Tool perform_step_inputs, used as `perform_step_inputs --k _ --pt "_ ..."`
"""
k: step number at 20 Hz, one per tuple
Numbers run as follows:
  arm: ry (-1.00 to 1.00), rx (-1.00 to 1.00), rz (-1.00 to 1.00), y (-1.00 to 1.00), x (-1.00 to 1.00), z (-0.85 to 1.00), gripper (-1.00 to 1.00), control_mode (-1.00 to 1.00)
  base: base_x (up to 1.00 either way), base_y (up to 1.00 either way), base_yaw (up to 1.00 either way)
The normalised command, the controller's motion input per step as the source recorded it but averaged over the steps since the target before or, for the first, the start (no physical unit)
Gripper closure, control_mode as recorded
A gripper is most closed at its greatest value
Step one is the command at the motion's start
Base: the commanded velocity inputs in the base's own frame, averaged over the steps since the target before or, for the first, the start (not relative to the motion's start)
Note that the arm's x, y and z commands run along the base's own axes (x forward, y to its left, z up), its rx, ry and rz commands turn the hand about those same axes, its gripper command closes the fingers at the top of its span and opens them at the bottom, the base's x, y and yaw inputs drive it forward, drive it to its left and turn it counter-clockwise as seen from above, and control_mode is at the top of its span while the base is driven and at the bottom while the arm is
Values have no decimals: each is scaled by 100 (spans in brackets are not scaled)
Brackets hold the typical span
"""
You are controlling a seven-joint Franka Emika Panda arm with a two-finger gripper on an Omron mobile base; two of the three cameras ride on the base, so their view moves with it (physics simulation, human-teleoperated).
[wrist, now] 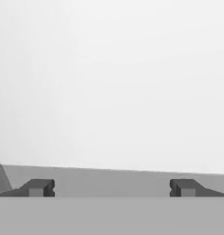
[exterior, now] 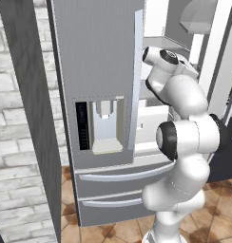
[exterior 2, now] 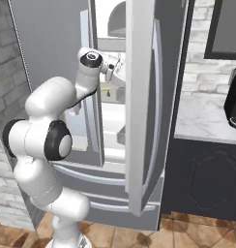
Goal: Take the lemon wedge from the fridge and place it on the plate with fish on the dining counter.
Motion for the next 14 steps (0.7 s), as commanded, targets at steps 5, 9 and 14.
perform_step_inputs --k 5,9,14 --pt "0 1 -1 -90 -48 -1 -100 -100 0 0 0" --pt "0 0 13 -84 -1 0 -100 -100 0 0 0" --pt "0 -2 14 37 -29 -2 -100 -100 0 0 0"
